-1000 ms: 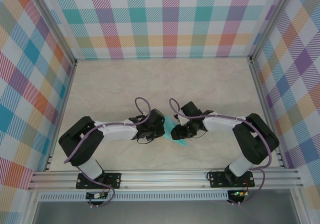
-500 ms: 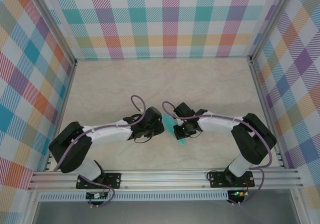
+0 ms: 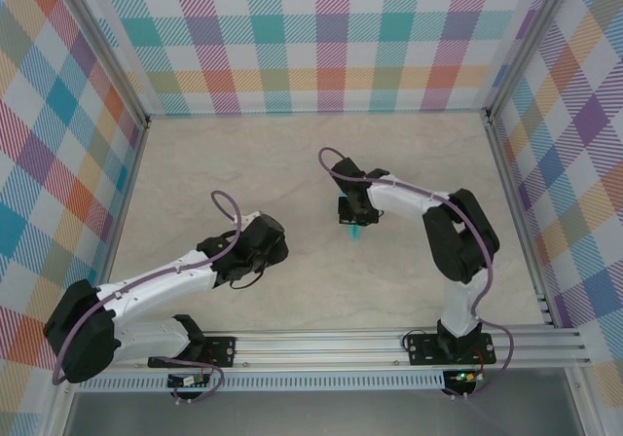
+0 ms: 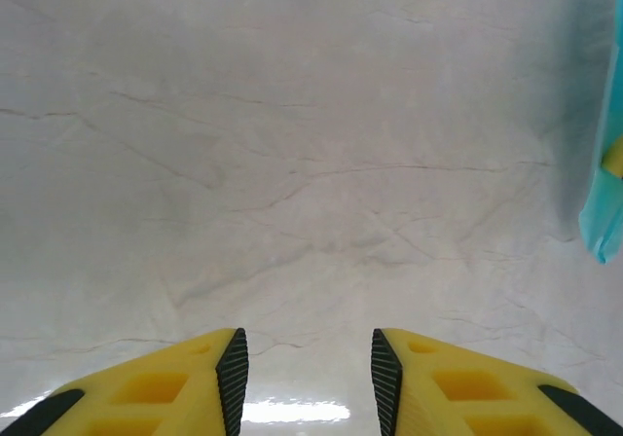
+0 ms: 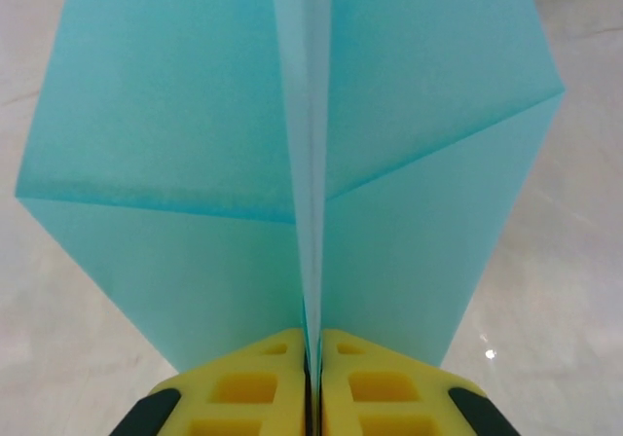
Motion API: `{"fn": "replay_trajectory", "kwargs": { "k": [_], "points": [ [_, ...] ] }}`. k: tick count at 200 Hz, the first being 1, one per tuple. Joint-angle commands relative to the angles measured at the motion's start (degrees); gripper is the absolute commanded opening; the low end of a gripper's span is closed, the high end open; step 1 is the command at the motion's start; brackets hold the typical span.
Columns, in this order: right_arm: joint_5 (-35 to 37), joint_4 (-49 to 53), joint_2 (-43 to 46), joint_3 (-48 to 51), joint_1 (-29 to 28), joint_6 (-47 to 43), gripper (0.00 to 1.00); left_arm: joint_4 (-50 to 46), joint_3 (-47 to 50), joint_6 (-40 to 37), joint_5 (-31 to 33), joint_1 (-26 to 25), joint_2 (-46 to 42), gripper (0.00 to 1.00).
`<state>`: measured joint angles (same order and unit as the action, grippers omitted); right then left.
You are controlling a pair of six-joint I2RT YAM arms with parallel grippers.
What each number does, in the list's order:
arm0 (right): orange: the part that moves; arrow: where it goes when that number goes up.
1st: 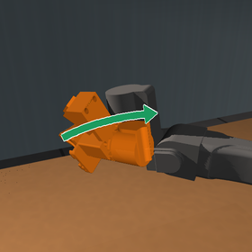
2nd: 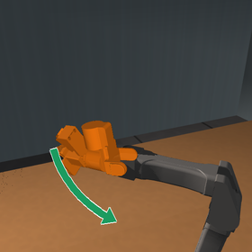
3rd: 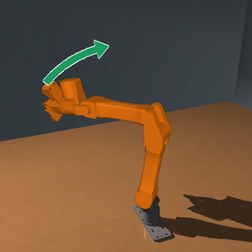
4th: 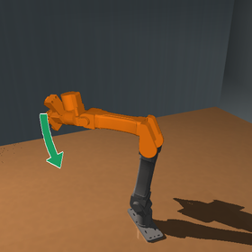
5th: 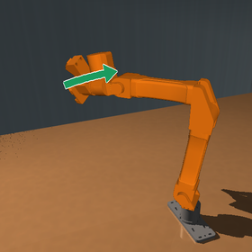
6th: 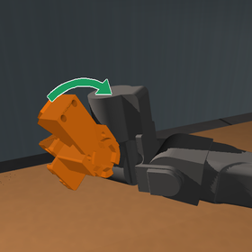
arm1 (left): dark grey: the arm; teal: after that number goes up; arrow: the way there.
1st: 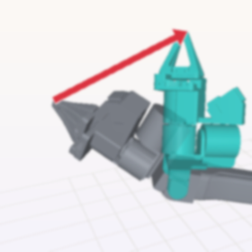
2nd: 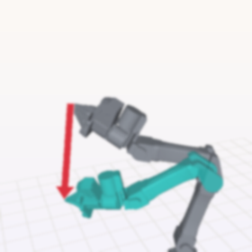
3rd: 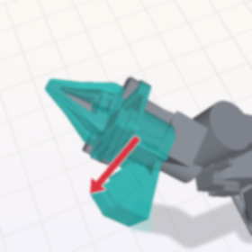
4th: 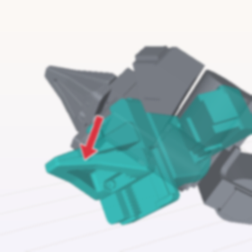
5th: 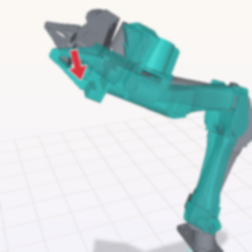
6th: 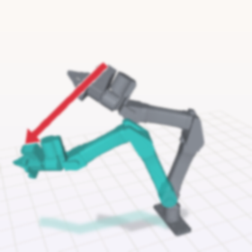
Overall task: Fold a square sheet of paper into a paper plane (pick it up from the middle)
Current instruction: Move the paper plane to the center of the table, then reset both arms
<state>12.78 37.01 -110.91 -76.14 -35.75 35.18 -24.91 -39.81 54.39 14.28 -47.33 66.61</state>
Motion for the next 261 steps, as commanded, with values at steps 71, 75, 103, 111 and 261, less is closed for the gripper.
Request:
{"fn": "replay_trajectory", "kwargs": {
  "k": [71,75,103,111,261],
  "points": [
    [0.7,8.3,1.8,-7.2,-0.3,-2.3,0.40,-6.7,5.0,-0.9,2.9,4.7,-10.4,0.48],
    [0.8,8.5,3.2,-7.2,-0.4,-2.8,0.42,-7.4,4.7,-1.2,3.3,5.1,-10.6,0.48],
    [4.9,9.4,14.2,-5.3,-0.3,-6.6,0.57,-11.7,2.9,-5.3,7.9,7.8,-12.4,0.52],
    [8.2,8.9,18.1,-3.6,-0.1,-7.5,0.63,-13.1,2.4,-6.3,10.0,8.9,-13.1,0.55],
    [3.6,-60.7,27.9,43.9,29.9,-32.4,1.00,42.7,18.2,-46.8,25.2,34.9,-2.8,1.00]
  ]
}}
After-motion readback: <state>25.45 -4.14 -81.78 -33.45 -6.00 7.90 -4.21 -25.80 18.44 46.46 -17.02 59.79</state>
